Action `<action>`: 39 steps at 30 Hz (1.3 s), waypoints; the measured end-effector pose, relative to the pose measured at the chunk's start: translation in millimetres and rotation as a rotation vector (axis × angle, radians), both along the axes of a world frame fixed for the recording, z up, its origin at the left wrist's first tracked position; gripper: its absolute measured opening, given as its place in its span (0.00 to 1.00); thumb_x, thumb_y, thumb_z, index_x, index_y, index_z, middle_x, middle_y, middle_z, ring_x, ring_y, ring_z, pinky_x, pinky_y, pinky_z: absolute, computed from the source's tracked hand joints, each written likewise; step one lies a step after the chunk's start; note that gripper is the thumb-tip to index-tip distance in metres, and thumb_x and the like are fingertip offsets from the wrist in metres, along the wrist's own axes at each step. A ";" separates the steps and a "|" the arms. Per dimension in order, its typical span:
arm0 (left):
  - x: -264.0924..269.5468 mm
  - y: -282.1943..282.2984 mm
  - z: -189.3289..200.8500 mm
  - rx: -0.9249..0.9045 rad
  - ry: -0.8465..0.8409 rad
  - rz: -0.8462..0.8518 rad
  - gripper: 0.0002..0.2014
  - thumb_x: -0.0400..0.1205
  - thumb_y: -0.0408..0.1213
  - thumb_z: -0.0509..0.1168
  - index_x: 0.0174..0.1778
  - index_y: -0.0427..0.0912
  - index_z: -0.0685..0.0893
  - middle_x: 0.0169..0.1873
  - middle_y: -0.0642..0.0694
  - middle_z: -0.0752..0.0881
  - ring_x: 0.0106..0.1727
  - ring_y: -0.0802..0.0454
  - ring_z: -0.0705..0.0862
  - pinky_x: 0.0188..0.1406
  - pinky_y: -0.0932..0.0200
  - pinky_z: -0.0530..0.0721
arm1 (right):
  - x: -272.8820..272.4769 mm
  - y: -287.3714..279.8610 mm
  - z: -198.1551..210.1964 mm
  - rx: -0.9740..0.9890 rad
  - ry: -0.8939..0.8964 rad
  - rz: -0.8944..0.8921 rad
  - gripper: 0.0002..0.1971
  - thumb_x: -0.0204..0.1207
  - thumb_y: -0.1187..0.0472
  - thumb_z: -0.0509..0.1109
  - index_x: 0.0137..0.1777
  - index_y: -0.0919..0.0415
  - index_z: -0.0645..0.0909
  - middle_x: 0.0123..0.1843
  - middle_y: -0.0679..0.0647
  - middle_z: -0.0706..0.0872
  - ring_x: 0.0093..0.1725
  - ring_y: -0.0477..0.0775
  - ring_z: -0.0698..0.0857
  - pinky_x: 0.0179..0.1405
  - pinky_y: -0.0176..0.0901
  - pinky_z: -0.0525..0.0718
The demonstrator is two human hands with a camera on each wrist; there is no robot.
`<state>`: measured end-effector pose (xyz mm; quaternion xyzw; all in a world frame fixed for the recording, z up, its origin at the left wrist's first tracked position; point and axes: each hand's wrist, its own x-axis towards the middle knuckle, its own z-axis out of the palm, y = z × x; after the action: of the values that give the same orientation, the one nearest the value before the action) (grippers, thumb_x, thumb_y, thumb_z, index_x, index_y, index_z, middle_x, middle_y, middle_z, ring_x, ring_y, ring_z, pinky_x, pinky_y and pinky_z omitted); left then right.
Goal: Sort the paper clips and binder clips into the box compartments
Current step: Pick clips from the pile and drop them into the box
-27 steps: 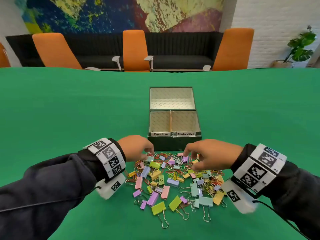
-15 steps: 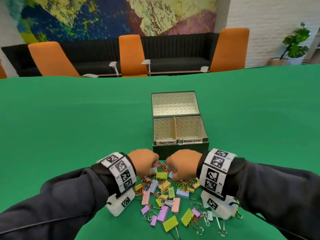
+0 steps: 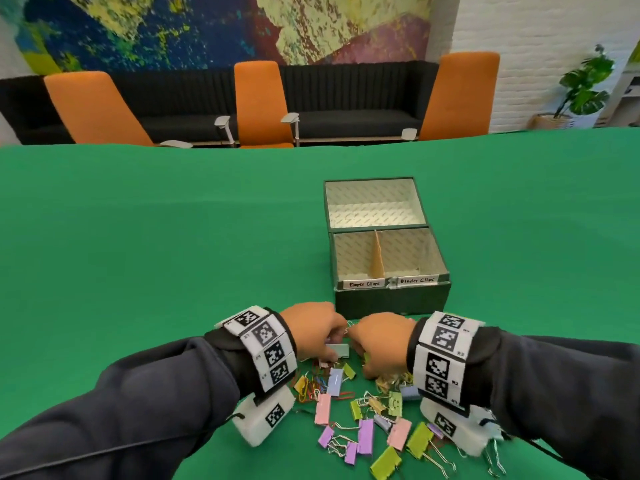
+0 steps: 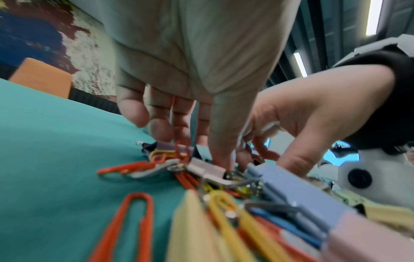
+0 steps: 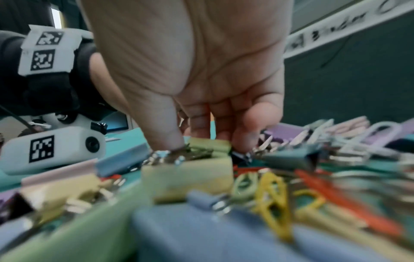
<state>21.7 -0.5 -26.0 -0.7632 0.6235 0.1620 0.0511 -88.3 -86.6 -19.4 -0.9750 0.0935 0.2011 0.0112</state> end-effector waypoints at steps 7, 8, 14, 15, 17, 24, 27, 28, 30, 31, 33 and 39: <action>0.0 -6.7 -0.4 -0.044 0.042 0.024 0.07 0.74 0.40 0.69 0.42 0.47 0.77 0.40 0.50 0.78 0.41 0.52 0.76 0.39 0.58 0.72 | -37.4 -44.0 19.7 0.306 -0.281 -0.263 0.10 0.72 0.53 0.73 0.44 0.54 0.74 0.41 0.48 0.78 0.40 0.48 0.75 0.40 0.39 0.75; -2.2 -7.5 -0.8 -0.012 0.034 0.020 0.11 0.74 0.44 0.70 0.47 0.46 0.78 0.43 0.48 0.79 0.42 0.52 0.75 0.40 0.58 0.72 | -43.2 -50.2 22.6 0.371 -0.325 -0.294 0.09 0.73 0.53 0.72 0.44 0.54 0.74 0.40 0.48 0.79 0.38 0.47 0.75 0.39 0.38 0.75; -14.2 -13.0 0.2 0.076 -0.036 -0.024 0.14 0.75 0.44 0.70 0.53 0.42 0.79 0.38 0.51 0.76 0.42 0.51 0.74 0.39 0.57 0.69 | -63.4 -57.1 29.5 0.584 -0.335 -0.344 0.04 0.82 0.58 0.60 0.48 0.54 0.75 0.34 0.42 0.76 0.26 0.37 0.72 0.20 0.22 0.70; -14.9 -14.8 1.5 0.086 -0.030 -0.015 0.13 0.76 0.42 0.70 0.52 0.42 0.79 0.35 0.53 0.75 0.41 0.51 0.74 0.40 0.58 0.69 | -63.0 -55.2 28.8 0.564 -0.299 -0.302 0.04 0.82 0.59 0.60 0.47 0.53 0.75 0.34 0.42 0.76 0.28 0.37 0.73 0.22 0.22 0.71; -15.9 -17.5 3.3 0.112 -0.013 0.015 0.12 0.76 0.41 0.70 0.53 0.42 0.80 0.30 0.56 0.72 0.41 0.51 0.74 0.40 0.58 0.71 | -58.8 -49.9 26.4 0.483 -0.209 -0.172 0.05 0.81 0.60 0.61 0.48 0.51 0.77 0.37 0.40 0.77 0.34 0.38 0.76 0.29 0.24 0.72; -15.2 -16.1 5.7 0.087 -0.030 0.022 0.09 0.76 0.34 0.65 0.52 0.40 0.82 0.35 0.52 0.77 0.40 0.52 0.74 0.41 0.59 0.72 | -36.2 -25.3 12.8 0.207 0.065 0.141 0.14 0.75 0.59 0.69 0.60 0.56 0.77 0.35 0.45 0.71 0.41 0.50 0.72 0.38 0.40 0.68; -9.8 -10.9 6.6 0.067 -0.004 0.028 0.10 0.75 0.37 0.68 0.52 0.41 0.81 0.37 0.52 0.77 0.40 0.52 0.75 0.41 0.58 0.72 | -31.8 -20.2 11.8 0.061 0.100 0.194 0.15 0.73 0.58 0.70 0.59 0.58 0.76 0.43 0.51 0.75 0.45 0.53 0.72 0.41 0.43 0.68; -7.1 -8.3 7.1 0.067 0.005 0.019 0.11 0.75 0.38 0.69 0.52 0.42 0.81 0.38 0.52 0.77 0.40 0.52 0.75 0.41 0.59 0.72 | -30.8 -20.0 11.1 0.022 0.096 0.207 0.14 0.73 0.59 0.70 0.58 0.59 0.76 0.45 0.53 0.76 0.44 0.53 0.72 0.40 0.43 0.68; -2.6 -3.5 8.0 0.090 0.002 -0.012 0.15 0.74 0.40 0.71 0.54 0.43 0.79 0.39 0.51 0.76 0.42 0.51 0.75 0.42 0.58 0.73 | -28.9 -21.1 8.7 -0.031 0.077 0.232 0.11 0.73 0.60 0.68 0.55 0.59 0.77 0.44 0.54 0.77 0.43 0.54 0.73 0.33 0.42 0.67; -1.7 -1.4 8.1 0.114 -0.007 -0.035 0.17 0.74 0.41 0.72 0.57 0.45 0.79 0.41 0.50 0.77 0.44 0.51 0.76 0.44 0.57 0.74 | -28.1 -22.0 7.2 -0.048 0.065 0.242 0.09 0.73 0.61 0.68 0.53 0.59 0.78 0.42 0.52 0.77 0.42 0.55 0.73 0.29 0.40 0.66; -1.7 0.7 6.9 0.167 -0.042 -0.079 0.21 0.74 0.42 0.72 0.62 0.47 0.77 0.50 0.46 0.78 0.51 0.48 0.78 0.50 0.54 0.76 | -27.1 -23.9 5.2 -0.065 0.038 0.247 0.05 0.73 0.62 0.67 0.47 0.57 0.75 0.37 0.50 0.74 0.41 0.55 0.73 0.25 0.37 0.63; -6.9 0.3 3.9 0.130 -0.117 -0.104 0.17 0.76 0.36 0.65 0.61 0.45 0.75 0.54 0.42 0.83 0.54 0.42 0.81 0.49 0.50 0.80 | -32.8 -42.9 14.9 0.245 -0.096 0.094 0.05 0.74 0.57 0.69 0.44 0.53 0.75 0.30 0.43 0.72 0.32 0.46 0.73 0.27 0.32 0.66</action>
<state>14.8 -0.2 -22.1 -0.7330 0.6465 0.1541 0.1450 -121.1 -129.5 -4.5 -0.9781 0.0219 0.1645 0.1254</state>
